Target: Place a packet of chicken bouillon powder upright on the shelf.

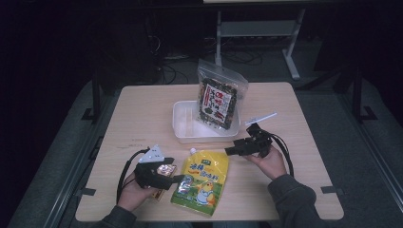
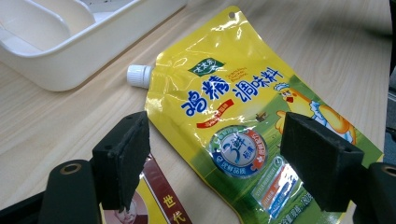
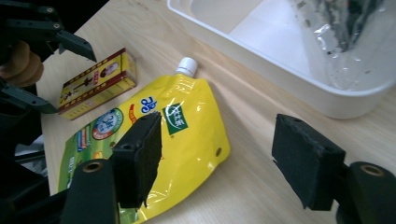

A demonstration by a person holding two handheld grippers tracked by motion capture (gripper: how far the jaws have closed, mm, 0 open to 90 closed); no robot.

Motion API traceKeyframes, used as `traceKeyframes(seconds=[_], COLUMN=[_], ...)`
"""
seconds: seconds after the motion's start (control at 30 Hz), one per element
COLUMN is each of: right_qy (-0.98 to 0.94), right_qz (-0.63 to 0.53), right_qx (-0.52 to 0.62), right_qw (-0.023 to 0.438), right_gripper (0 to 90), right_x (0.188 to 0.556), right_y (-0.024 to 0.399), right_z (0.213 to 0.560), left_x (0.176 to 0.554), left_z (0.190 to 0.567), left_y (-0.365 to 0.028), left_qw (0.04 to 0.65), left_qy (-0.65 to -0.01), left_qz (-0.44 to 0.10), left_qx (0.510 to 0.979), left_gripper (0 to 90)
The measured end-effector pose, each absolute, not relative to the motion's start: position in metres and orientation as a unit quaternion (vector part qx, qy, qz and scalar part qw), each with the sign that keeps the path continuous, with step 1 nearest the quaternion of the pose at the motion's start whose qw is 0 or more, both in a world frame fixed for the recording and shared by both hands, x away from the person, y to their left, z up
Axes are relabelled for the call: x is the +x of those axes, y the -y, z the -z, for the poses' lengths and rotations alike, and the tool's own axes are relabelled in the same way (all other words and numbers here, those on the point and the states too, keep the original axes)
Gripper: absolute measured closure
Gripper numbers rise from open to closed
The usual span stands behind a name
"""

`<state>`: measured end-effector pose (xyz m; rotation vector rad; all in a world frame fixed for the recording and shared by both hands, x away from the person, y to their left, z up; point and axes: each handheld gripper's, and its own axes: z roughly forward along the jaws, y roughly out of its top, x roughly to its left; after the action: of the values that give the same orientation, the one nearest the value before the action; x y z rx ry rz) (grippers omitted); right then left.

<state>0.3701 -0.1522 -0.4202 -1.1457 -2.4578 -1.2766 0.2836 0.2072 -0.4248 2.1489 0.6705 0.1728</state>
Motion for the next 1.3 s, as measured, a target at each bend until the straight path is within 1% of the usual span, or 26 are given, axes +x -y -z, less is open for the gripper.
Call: traceKeyframes(seconds=[0.1, 0.13, 0.2, 0.23, 0.3, 0.33, 0.4, 0.47, 0.5, 0.53, 0.67, 0.7, 0.73, 0.8, 0.83, 0.87, 0.97, 1.13, 1.3], right_qy=[0.822, 0.829, 0.829, 0.827, 0.829, 0.828, 0.828, 0.827, 0.827, 0.827, 0.817, 0.817, 0.814, 0.812, 0.808, 0.808, 0.806, 0.806, 0.797], right_qz=[0.412, 0.401, 0.4, 0.401, 0.394, 0.382, 0.378, 0.377, 0.377, 0.377, 0.381, 0.381, 0.383, 0.385, 0.386, 0.386, 0.386, 0.393, 0.421], right_qx=[-0.383, -0.379, -0.379, -0.38, -0.381, -0.39, -0.392, -0.392, -0.388, -0.388, -0.396, -0.396, -0.395, -0.394, -0.396, -0.396, -0.394, -0.385, -0.371], right_qw=[0.088, 0.093, 0.096, 0.102, 0.112, 0.124, 0.129, 0.141, 0.151, 0.151, 0.176, 0.176, 0.187, 0.192, 0.203, 0.203, 0.215, 0.22, 0.222], right_gripper=[36.5, 39.5, 40.6, 42.7, 43.9, 46.4, 47.6, 52.9, 58.8, 58.8, 66.8, 66.8, 72.1, 73.3, 78.4, 78.4, 87.6, 88.9, 89.2], right_x=[0.371, 0.371, 0.37, 0.37, 0.371, 0.372, 0.373, 0.374, 0.375, 0.375, 0.379, 0.379, 0.38, 0.381, 0.382, 0.382, 0.383, 0.38, 0.375], right_y=[0.147, 0.144, 0.143, 0.142, 0.14, 0.137, 0.137, 0.134, 0.131, 0.131, 0.13, 0.13, 0.131, 0.131, 0.131, 0.131, 0.133, 0.132, 0.135], right_z=[0.425, 0.429, 0.431, 0.434, 0.441, 0.447, 0.449, 0.454, 0.456, 0.456, 0.462, 0.462, 0.464, 0.464, 0.466, 0.466, 0.468, 0.465, 0.452], left_x=[0.283, 0.283, 0.283, 0.283, 0.283, 0.283, 0.283, 0.282, 0.283, 0.283, 0.283, 0.283, 0.283, 0.283, 0.283, 0.283, 0.284, 0.284, 0.286], left_z=[0.425, 0.425, 0.426, 0.426, 0.426, 0.426, 0.426, 0.427, 0.426, 0.426, 0.426, 0.427, 0.427, 0.427, 0.427, 0.427, 0.427, 0.43, 0.431], left_y=[-0.206, -0.206, -0.205, -0.205, -0.205, -0.205, -0.205, -0.205, -0.205, -0.205, -0.204, -0.205, -0.205, -0.205, -0.205, -0.205, -0.205, -0.205, -0.206], left_qw=[0.427, 0.426, 0.426, 0.426, 0.427, 0.426, 0.425, 0.423, 0.423, 0.424, 0.423, 0.423, 0.422, 0.424, 0.424, 0.424, 0.423, 0.421, 0.421], left_qy=[-0.267, -0.265, -0.266, -0.267, -0.268, -0.268, -0.268, -0.267, -0.266, -0.266, -0.266, -0.266, -0.267, -0.268, -0.268, -0.268, -0.268, -0.271, -0.273], left_qz=[-0.069, -0.069, -0.067, -0.067, -0.066, -0.066, -0.068, -0.068, -0.069, -0.069, -0.068, -0.067, -0.067, -0.067, -0.067, -0.067, -0.066, -0.061, -0.053], left_qx=[0.861, 0.862, 0.862, 0.862, 0.861, 0.862, 0.862, 0.863, 0.863, 0.863, 0.863, 0.864, 0.864, 0.863, 0.863, 0.863, 0.863, 0.864, 0.863], left_gripper=[23.5, 23.5, 23.5, 23.5, 23.5, 23.4, 23.4, 23.2, 23.3, 23.3, 23.1, 23.1, 23.0, 22.9, 22.9, 22.9, 22.9, 22.6, 22.3])
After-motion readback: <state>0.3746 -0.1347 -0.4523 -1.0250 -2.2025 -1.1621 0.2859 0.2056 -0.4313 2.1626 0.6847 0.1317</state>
